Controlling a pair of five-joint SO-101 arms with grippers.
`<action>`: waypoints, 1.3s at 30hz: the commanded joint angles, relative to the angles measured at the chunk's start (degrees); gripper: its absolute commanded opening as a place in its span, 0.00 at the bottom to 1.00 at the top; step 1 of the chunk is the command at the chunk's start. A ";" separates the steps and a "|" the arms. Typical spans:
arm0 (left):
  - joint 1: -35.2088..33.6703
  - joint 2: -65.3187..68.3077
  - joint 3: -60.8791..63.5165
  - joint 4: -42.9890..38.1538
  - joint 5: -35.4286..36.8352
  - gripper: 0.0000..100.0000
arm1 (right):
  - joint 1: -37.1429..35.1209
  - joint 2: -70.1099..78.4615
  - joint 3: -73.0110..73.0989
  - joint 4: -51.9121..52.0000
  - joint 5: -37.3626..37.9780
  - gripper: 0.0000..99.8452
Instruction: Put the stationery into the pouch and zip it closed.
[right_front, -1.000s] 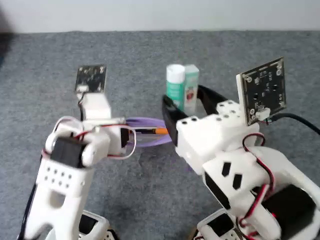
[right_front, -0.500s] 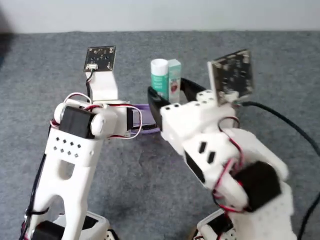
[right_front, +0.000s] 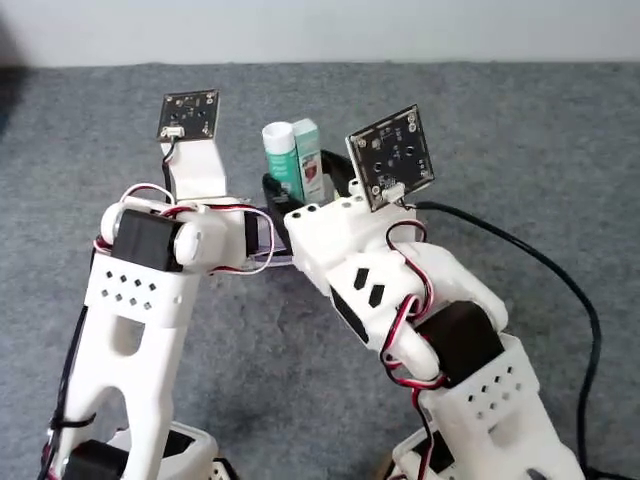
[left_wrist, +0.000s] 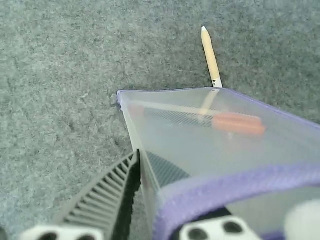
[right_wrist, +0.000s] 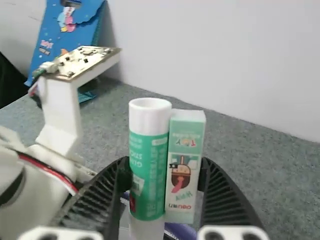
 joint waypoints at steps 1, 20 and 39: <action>-0.53 0.88 -1.54 -0.88 0.70 0.01 | -2.24 -0.92 -0.70 -1.19 0.53 0.10; -0.70 0.53 -1.54 -0.97 0.70 0.01 | 2.15 -4.44 16.26 -9.80 5.36 0.11; -0.70 0.44 -1.54 -0.97 0.70 0.01 | 1.80 -10.24 14.42 -0.13 5.45 0.18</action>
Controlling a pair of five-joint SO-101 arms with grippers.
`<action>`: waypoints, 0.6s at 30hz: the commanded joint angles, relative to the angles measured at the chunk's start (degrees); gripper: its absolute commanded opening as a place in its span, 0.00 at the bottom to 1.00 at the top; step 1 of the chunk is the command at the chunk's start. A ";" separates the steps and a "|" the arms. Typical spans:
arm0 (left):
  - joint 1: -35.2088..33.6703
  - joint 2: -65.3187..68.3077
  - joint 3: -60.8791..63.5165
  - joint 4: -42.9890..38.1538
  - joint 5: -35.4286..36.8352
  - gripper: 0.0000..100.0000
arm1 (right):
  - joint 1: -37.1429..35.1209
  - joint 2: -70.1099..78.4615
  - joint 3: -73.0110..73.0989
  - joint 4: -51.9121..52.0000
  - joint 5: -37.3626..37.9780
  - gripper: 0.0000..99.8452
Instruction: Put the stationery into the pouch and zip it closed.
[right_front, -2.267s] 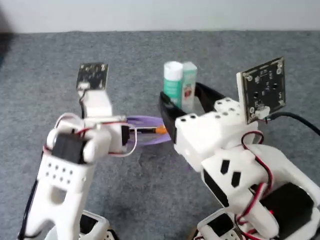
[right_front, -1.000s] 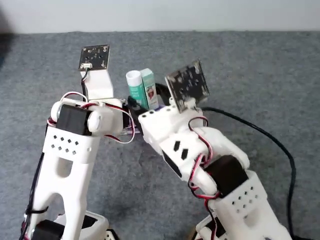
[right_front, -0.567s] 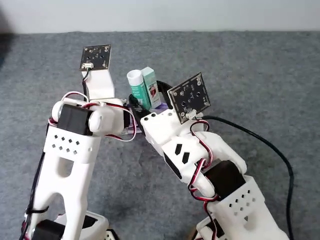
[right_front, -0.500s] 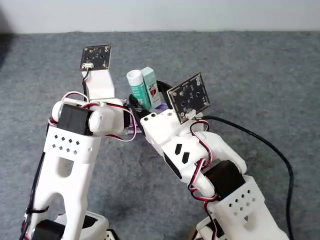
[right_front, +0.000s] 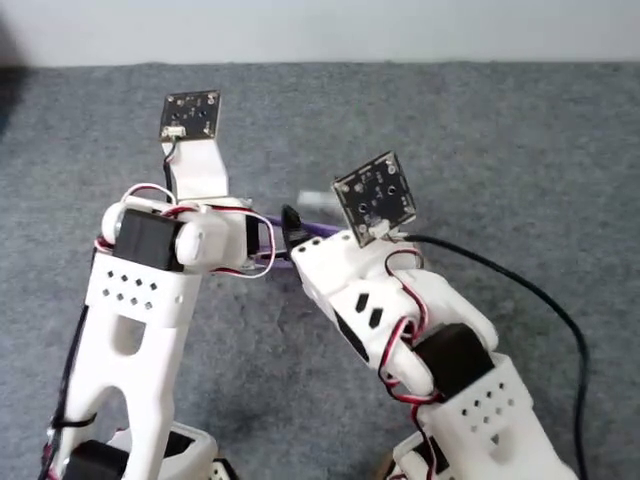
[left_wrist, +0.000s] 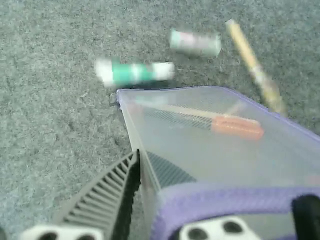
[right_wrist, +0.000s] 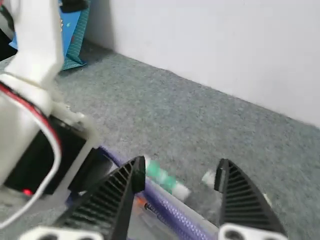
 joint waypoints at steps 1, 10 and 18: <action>-0.53 0.26 -1.63 -0.88 0.70 0.01 | 0.48 -2.07 -1.85 2.68 0.62 0.18; -0.70 0.26 -1.45 3.60 0.26 0.01 | 5.85 -3.03 -2.90 2.59 0.09 0.17; -10.55 0.18 -1.36 7.91 -3.69 0.01 | 13.93 3.03 -11.34 6.64 -5.27 0.17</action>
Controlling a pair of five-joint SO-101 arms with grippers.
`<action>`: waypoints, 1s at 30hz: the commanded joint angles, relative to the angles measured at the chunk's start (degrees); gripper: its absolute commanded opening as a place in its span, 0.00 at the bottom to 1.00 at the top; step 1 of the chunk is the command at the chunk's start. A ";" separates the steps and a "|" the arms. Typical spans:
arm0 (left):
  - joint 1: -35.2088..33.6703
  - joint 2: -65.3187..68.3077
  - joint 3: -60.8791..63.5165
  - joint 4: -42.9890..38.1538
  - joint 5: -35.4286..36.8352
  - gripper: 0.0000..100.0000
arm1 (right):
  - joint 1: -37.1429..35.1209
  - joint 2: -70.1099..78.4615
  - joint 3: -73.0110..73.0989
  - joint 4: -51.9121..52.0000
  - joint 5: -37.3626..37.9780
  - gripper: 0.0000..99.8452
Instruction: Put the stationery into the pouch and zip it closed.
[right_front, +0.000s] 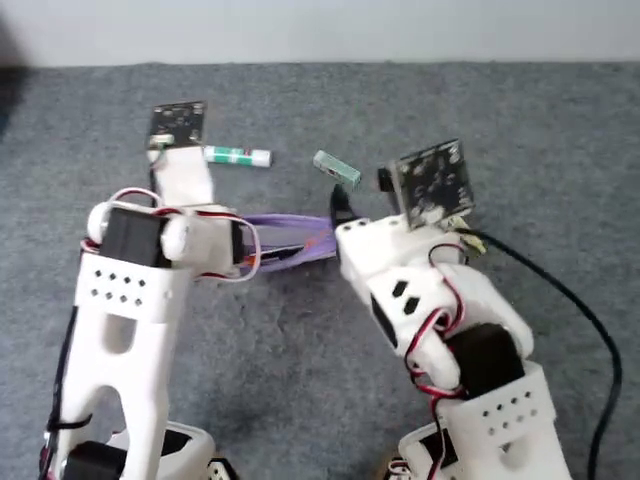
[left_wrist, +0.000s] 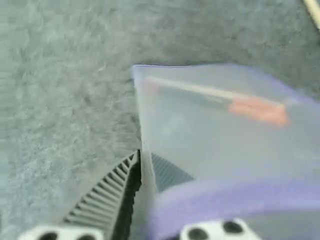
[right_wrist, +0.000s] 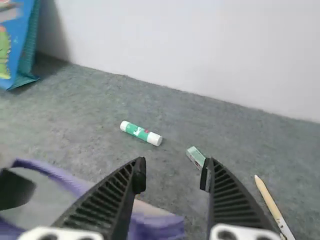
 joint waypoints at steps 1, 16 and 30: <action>-6.77 0.26 -1.27 1.49 -2.29 0.01 | 3.91 4.88 -8.35 3.12 -3.60 0.17; -19.96 -6.42 -1.19 1.49 -6.42 0.01 | 11.82 34.95 -27.08 8.31 -5.98 0.17; -12.75 -12.57 15.69 -3.25 -6.42 0.01 | 9.63 65.54 -50.02 9.27 -3.34 0.18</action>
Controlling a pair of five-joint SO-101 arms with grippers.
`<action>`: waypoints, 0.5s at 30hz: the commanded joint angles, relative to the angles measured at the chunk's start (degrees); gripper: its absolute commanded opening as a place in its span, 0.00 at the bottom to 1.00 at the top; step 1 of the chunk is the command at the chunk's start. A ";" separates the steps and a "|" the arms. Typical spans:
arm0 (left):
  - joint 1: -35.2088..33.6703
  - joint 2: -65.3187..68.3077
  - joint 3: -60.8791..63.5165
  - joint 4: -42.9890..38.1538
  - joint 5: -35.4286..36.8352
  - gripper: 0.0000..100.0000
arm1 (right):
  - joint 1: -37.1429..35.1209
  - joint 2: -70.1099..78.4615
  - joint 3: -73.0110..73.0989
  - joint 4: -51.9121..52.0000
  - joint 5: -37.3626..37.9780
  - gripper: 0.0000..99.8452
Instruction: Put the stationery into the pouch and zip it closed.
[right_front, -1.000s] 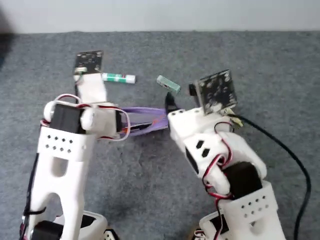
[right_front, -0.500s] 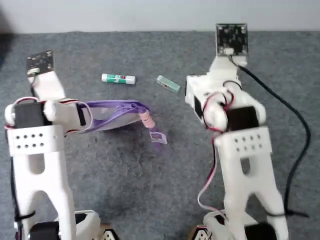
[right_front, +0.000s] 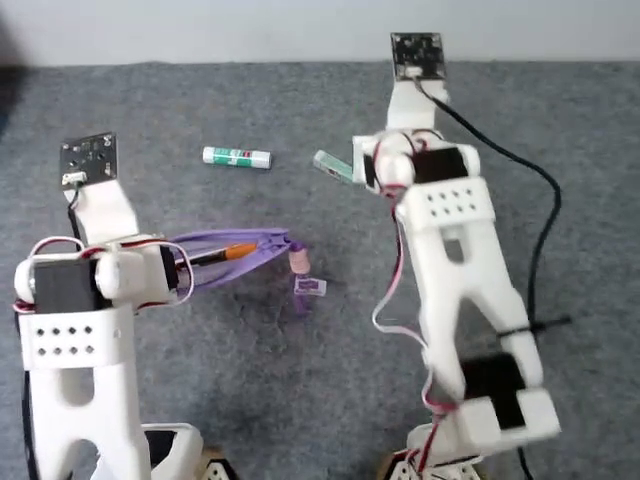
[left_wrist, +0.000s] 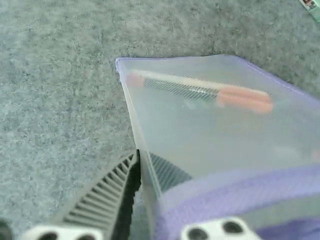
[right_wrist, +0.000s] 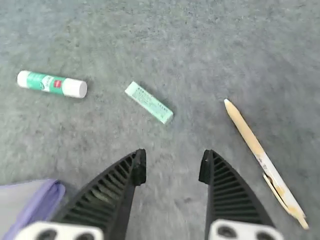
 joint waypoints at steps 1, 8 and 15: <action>0.79 0.18 2.15 -1.85 -0.44 0.01 | -1.27 9.71 -14.77 3.82 3.52 0.18; 0.79 0.00 2.33 -1.85 -0.26 0.01 | -2.07 35.21 -45.45 17.98 10.73 0.18; 0.88 0.00 2.33 -1.85 -0.18 0.01 | -2.07 57.36 -71.65 23.60 17.14 0.18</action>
